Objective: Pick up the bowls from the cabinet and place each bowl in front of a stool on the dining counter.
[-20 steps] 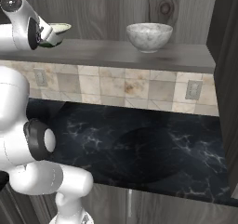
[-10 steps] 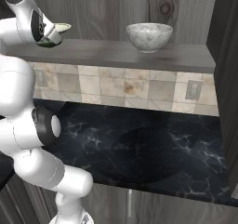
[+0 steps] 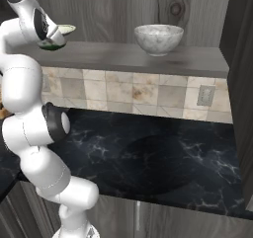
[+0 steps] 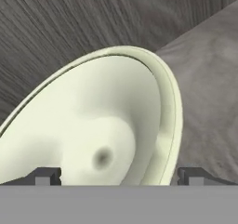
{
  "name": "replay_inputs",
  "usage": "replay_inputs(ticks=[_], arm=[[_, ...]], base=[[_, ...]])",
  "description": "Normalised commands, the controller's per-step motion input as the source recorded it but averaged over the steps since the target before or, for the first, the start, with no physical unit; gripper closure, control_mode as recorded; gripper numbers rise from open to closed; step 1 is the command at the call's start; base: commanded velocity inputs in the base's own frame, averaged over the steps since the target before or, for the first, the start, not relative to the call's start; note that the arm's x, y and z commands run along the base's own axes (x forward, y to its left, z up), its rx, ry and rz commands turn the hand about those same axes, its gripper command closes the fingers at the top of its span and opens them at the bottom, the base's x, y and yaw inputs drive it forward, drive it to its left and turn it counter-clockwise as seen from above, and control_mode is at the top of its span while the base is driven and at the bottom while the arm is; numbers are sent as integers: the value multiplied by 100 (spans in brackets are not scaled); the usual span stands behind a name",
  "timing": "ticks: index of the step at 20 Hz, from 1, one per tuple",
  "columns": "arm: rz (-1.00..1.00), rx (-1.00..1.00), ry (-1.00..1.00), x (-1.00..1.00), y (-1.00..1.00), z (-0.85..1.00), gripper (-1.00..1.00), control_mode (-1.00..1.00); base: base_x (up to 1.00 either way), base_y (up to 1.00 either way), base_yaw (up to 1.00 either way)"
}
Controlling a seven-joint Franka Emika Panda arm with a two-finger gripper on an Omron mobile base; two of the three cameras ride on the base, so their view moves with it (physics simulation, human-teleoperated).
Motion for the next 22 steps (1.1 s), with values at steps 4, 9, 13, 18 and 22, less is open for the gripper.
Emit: replay_inputs(ticks=[4,9,13,18,22], arm=[[-5,0,0,17,0,-10,-100,-100],[-4,0,0,2,0,-15,-100,-100],[-2,0,0,1,0,-23,100,-100],[0,0,-1,0,0,-5,100,-100],[0,0,0,0,0,0,100,-100]], base=[[0,0,0],[0,0,0],[0,0,0],[0,0,0],[0,0,0]])
